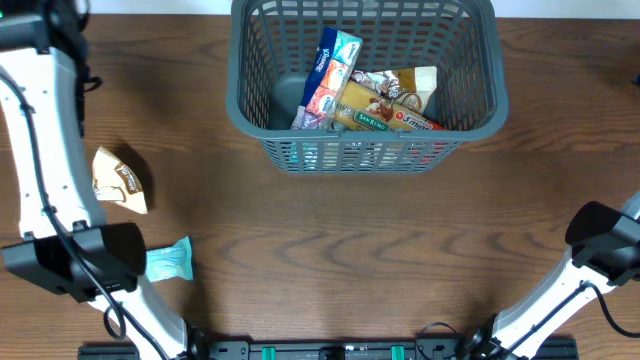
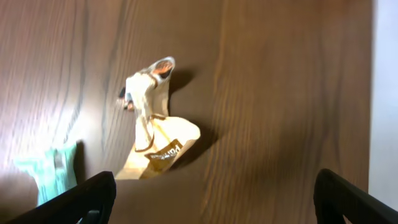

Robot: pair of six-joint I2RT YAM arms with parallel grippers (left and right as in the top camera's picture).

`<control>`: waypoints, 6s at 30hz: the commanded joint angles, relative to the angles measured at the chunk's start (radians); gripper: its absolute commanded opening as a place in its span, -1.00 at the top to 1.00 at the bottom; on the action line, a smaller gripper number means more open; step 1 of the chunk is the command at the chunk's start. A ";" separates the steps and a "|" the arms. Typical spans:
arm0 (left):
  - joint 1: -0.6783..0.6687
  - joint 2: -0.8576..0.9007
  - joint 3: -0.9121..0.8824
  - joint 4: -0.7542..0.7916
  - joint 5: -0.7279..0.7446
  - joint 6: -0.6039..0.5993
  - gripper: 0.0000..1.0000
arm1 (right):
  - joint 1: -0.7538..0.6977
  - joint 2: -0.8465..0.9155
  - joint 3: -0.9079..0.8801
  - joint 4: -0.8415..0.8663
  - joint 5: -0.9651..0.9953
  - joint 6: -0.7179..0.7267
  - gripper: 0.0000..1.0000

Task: Pack container
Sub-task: 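Lower the left gripper onto the beige rice bag and grasp it, then carry the rice bag over the basket and drop it inside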

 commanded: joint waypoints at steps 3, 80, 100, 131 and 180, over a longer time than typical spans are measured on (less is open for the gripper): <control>0.076 0.052 -0.002 -0.033 0.157 -0.055 -0.76 | -0.002 -0.008 -0.002 0.000 0.004 0.014 -0.99; 0.189 0.058 -1.043 0.861 0.280 0.314 0.88 | -0.002 -0.008 -0.002 0.000 0.004 0.014 -0.98; -0.174 -0.626 -0.798 0.901 0.140 0.549 0.89 | -0.002 -0.008 -0.002 -0.001 0.004 0.014 -0.98; -0.793 -0.286 -0.722 1.360 0.209 0.571 0.89 | -0.002 -0.008 -0.002 -0.001 0.004 0.014 -0.99; -0.720 -0.229 -0.041 0.860 -0.080 1.004 -0.97 | -0.002 -0.008 -0.002 -0.001 0.004 0.014 -0.98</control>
